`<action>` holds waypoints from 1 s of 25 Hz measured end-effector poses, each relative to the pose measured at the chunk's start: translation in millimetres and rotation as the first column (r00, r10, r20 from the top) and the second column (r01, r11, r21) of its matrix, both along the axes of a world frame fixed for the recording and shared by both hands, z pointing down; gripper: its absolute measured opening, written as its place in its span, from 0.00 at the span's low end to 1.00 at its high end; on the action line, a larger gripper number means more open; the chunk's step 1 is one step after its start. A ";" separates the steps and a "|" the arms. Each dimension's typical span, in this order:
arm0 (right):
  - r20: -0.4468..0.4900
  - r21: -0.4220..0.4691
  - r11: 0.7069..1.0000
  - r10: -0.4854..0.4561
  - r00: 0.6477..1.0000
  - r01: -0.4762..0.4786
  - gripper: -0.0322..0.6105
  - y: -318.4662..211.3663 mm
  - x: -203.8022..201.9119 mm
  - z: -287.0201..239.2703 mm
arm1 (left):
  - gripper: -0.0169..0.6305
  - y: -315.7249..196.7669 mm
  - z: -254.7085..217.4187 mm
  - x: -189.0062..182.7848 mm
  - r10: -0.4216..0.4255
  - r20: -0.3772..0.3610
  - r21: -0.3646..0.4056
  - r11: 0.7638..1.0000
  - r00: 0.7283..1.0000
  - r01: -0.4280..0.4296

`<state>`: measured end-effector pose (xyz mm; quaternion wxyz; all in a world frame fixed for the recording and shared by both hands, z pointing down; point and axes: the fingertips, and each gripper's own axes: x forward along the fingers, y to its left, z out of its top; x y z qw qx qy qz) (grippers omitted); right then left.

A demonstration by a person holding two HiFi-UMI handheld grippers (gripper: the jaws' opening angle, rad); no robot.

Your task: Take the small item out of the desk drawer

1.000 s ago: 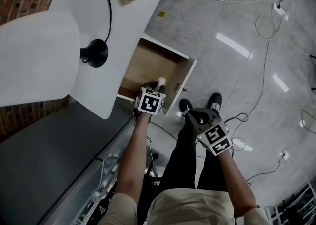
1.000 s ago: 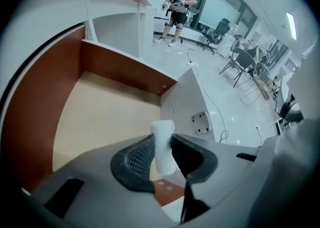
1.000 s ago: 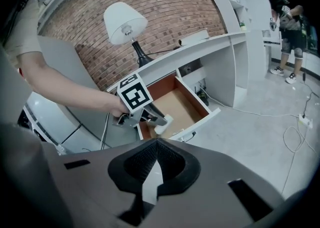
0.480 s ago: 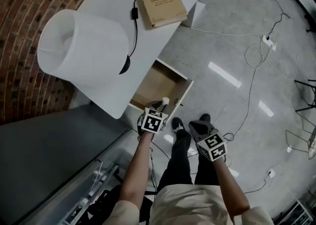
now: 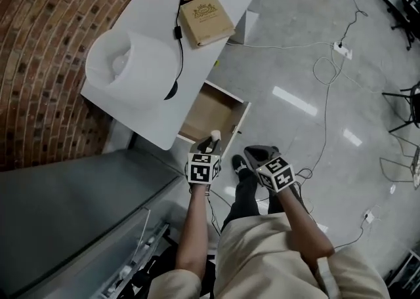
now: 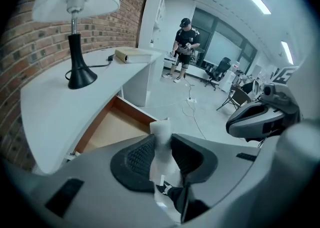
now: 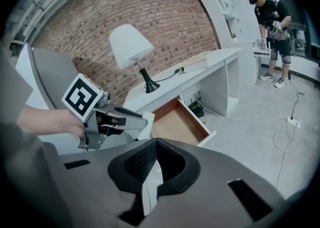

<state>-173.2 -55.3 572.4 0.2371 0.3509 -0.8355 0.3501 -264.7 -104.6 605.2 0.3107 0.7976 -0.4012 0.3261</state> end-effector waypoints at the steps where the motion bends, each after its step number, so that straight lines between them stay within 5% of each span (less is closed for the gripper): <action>1: 0.011 0.004 1.000 0.000 1.000 0.000 0.09 1.1 -5.3 -7.1 | 0.20 2.9 -10.7 -1.4 -0.015 -0.003 0.011 1.000 1.000 0.015; 12: 0.018 0.094 0.993 -0.068 0.998 0.066 0.09 3.9 -38.0 -48.4 | 0.20 27.8 -75.0 -0.9 -0.062 -0.027 0.125 0.990 0.998 0.065; 20: 0.114 0.062 0.997 0.028 0.993 -0.036 0.09 0.0 -31.5 -60.2 | 0.20 39.0 -97.0 -9.3 -0.090 -0.030 0.176 0.980 0.996 0.094; 25: 0.094 0.083 0.995 0.043 0.995 -0.051 0.09 1.6 -24.7 -63.9 | 0.20 41.7 -116.9 -14.1 -0.174 -0.049 0.247 0.952 0.984 0.181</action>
